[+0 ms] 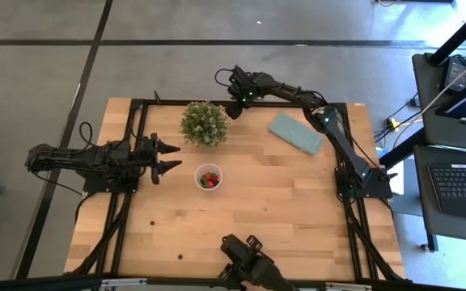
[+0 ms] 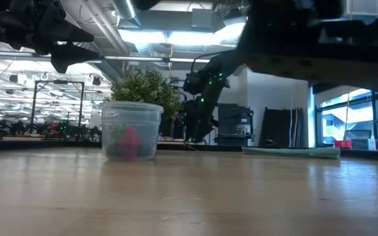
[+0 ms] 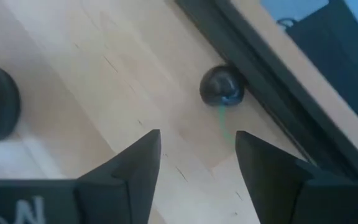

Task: Pick and placing Produce into tupperware
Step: Put the black cherry into the transparent container

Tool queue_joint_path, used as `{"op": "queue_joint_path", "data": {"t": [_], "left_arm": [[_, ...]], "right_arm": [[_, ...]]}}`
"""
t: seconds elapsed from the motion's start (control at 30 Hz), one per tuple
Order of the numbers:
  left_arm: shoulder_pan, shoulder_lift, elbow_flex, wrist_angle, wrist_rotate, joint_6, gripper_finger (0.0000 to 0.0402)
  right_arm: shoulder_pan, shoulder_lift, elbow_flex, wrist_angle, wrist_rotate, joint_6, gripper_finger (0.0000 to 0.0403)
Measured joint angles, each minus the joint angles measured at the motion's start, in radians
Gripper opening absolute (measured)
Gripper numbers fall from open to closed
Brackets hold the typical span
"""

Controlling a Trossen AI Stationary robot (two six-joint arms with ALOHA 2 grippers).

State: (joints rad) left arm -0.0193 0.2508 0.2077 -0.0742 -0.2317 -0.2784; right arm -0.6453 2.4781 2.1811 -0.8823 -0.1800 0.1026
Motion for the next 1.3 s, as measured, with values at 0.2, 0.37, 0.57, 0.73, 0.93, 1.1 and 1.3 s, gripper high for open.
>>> {"op": "queue_joint_path", "data": {"t": [0.2,0.37,0.57,0.73,0.93,1.1,1.3], "left_arm": [[0.0,0.0,0.0,-0.001,0.002,-0.003,0.0251],[0.0,0.0,0.0,-0.002,0.005,-0.003,0.0251],[0.0,0.0,0.0,-0.002,0.005,-0.001,0.0251],[0.0,0.0,0.0,-0.002,0.005,0.0,0.0251],[0.0,0.0,0.0,-0.002,0.005,0.0,0.0251],[0.0,0.0,0.0,-0.002,0.005,-0.001,0.0251],[0.0,0.0,0.0,-0.001,0.004,-0.001,0.0251]], "right_arm": [[0.0,0.058,0.134,-0.085,-0.003,-0.037,0.0194],[-0.003,0.068,0.145,-0.11,0.002,-0.052,0.0193],[-0.017,0.067,0.141,-0.153,0.004,0.001,0.0194],[-0.023,0.067,0.138,-0.157,0.005,-0.01,0.0194],[-0.022,0.067,0.138,-0.155,0.005,-0.056,0.0194],[-0.022,0.067,0.138,-0.155,0.005,-0.083,0.0194],[-0.021,0.07,0.138,-0.152,-0.009,-0.085,0.0194]]}}
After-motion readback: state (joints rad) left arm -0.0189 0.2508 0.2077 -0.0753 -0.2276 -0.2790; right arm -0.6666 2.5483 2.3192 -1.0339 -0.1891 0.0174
